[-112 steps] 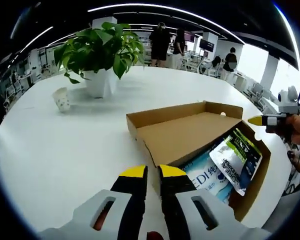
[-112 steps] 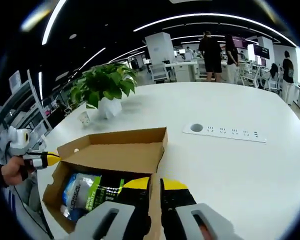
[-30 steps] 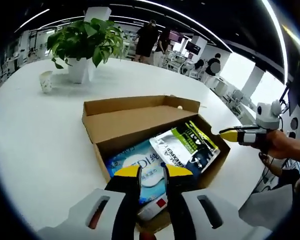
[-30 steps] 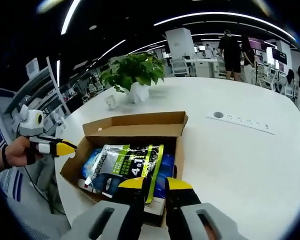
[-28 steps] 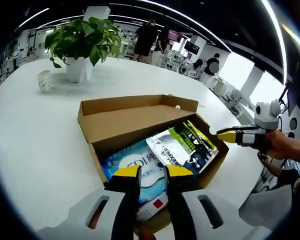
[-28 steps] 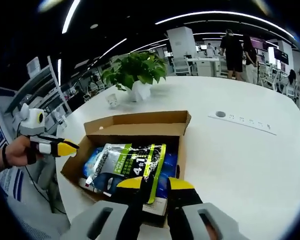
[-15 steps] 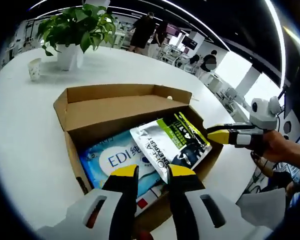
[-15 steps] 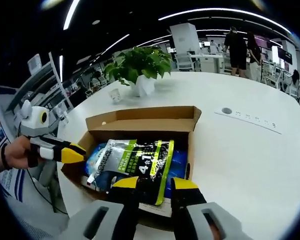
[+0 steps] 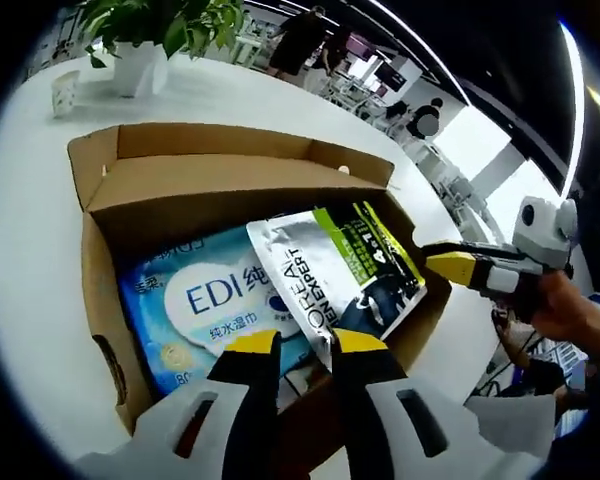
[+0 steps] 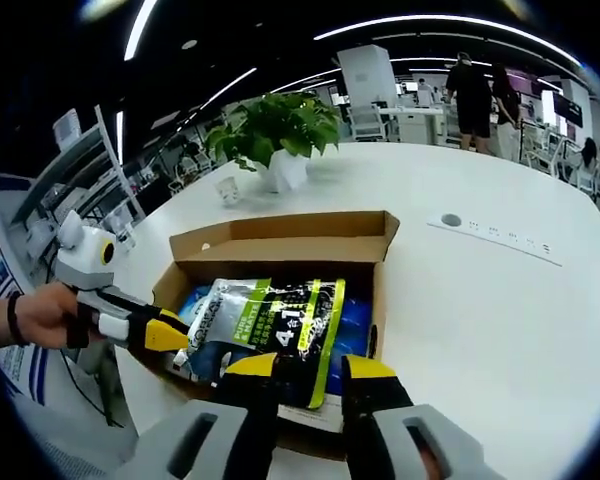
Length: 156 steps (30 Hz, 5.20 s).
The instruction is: Operate the shoe box by opening the lid, removing the specified soft item, and placing it in the target area until the item is outside and the box remains undamaged.
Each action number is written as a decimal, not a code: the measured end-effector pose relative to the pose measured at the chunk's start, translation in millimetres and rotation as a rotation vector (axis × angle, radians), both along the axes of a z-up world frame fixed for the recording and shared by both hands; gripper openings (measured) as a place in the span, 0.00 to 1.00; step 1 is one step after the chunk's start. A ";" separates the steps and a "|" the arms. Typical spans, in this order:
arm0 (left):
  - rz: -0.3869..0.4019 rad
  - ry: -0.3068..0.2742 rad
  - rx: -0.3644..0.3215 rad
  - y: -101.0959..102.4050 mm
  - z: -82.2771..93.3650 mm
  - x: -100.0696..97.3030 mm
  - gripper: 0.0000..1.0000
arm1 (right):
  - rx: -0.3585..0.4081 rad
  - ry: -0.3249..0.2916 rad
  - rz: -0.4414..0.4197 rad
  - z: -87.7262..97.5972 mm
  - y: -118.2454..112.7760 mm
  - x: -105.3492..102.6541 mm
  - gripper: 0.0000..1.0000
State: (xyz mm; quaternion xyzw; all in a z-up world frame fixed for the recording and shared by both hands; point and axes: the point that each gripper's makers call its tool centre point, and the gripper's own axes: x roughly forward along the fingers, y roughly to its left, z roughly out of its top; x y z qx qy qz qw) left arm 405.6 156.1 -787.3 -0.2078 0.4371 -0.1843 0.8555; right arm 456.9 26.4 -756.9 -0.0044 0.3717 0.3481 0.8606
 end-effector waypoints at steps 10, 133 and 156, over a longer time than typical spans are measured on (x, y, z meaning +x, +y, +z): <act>0.101 0.025 -0.117 -0.9 1.6 1.7 0.00 | -0.014 0.002 0.013 -4.1 1.6 0.5 0.20; -0.277 0.016 -0.008 -268.9 2.8 9.7 0.00 | 0.137 0.030 -0.401 -32.9 -266.8 -30.3 0.00; -0.289 0.036 0.149 -271.6 -41.4 6.3 0.00 | 0.111 0.106 -0.368 -77.8 -266.1 -34.0 0.00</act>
